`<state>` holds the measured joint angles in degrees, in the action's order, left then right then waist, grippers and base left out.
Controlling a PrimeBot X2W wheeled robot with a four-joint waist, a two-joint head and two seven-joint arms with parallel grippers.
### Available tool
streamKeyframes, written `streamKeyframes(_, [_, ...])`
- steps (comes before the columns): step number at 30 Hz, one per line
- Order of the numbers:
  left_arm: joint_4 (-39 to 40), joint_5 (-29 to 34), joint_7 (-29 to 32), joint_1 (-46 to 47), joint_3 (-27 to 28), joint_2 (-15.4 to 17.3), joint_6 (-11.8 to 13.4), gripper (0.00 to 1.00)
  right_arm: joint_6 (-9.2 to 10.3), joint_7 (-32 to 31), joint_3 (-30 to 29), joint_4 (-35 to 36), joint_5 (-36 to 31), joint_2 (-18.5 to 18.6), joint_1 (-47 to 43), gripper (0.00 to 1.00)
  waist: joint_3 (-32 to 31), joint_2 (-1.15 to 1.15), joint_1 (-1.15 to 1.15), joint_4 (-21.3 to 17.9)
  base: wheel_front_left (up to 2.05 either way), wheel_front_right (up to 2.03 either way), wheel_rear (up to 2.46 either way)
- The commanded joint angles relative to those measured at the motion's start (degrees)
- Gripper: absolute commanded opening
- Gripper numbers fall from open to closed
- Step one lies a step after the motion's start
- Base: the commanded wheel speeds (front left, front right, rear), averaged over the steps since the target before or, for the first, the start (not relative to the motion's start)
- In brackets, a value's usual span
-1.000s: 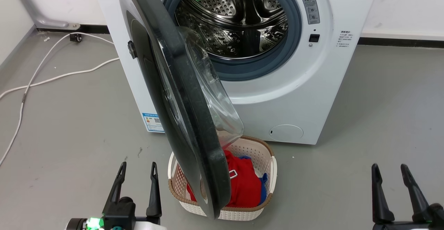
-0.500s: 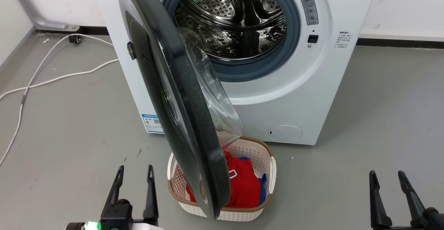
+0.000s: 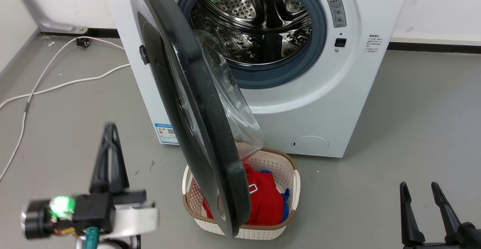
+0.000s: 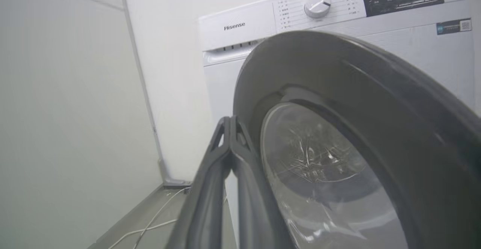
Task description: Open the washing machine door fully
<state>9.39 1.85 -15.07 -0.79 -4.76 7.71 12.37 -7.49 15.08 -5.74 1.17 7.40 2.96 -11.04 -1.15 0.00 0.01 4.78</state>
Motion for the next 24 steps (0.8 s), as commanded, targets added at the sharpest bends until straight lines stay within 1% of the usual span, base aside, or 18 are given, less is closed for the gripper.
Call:
streamKeyframes(1, [1.7,0.6,-0.1,1.4,-0.1,0.7,0.2,0.00,-0.01,0.1,-0.1,0.2,-0.4,-0.1,0.5,1.00,0.0,0.00,-0.01,0.1,0.00,0.00,0.00])
streamKeyframes(6, [8.5,2.2,-0.1,5.7,-2.5,2.3,-0.1,0.00,-0.01,0.1,0.1,0.1,-0.4,-0.1,0.6,1.00,-0.2,0.00,-0.01,0.2,0.00,0.00,0.00])
streamKeyframes(11, [12.9,3.2,-0.1,9.9,-6.4,3.2,-1.2,0.00,-0.01,0.1,0.6,0.5,-0.5,-0.1,1.1,1.00,-0.1,0.00,-0.01,-0.2,0.00,0.00,0.00])
streamKeyframes(16, [14.4,3.4,-0.1,11.8,-11.1,3.0,-2.9,0.00,-0.01,0.1,0.3,0.9,-0.1,-0.1,1.6,1.00,0.1,0.00,-0.01,-1.0,0.00,0.00,0.00])
streamKeyframes(24, [12.6,3.1,-0.1,12.6,-21.2,0.7,-6.9,0.00,-0.01,0.1,0.2,1.2,0.0,-0.1,1.6,1.00,0.3,0.00,-0.01,-1.5,0.00,0.00,0.00])
